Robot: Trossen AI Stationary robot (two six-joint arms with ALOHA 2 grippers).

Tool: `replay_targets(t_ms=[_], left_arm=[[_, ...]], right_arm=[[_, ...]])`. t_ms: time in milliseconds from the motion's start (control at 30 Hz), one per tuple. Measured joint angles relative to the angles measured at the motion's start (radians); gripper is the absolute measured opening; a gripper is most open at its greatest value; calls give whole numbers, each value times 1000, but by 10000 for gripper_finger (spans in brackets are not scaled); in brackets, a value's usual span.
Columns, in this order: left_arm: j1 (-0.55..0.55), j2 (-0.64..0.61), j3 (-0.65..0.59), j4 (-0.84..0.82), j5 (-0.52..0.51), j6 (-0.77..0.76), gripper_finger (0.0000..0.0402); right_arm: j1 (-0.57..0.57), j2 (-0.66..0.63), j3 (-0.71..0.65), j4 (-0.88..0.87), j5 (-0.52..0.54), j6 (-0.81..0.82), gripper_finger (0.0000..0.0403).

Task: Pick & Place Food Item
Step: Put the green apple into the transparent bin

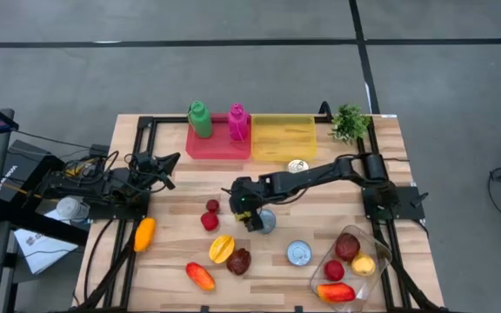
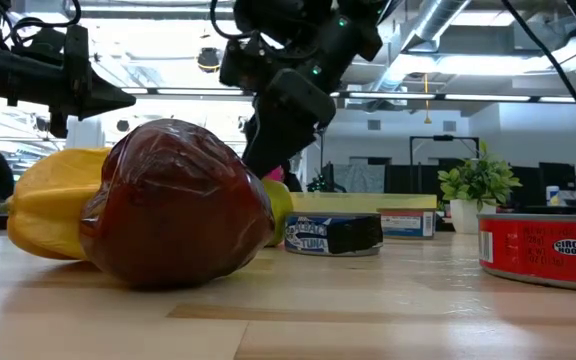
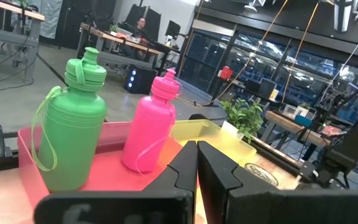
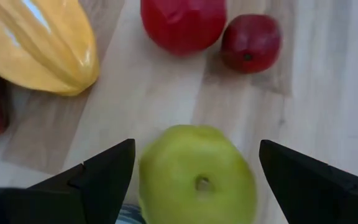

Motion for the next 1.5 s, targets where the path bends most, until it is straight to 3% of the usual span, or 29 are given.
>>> replay_targets(t_ms=[1000,1300,1500], left_arm=[[0,0,0,0,0,0,1],[0,0,0,0,0,0,1],[0,0,0,0,0,0,1]], right_arm=[[-10,-4,-89,90,-20,44,336],[-10,-4,-89,79,-18,65,310],[-27,-94,-95,74,-56,64,304]])
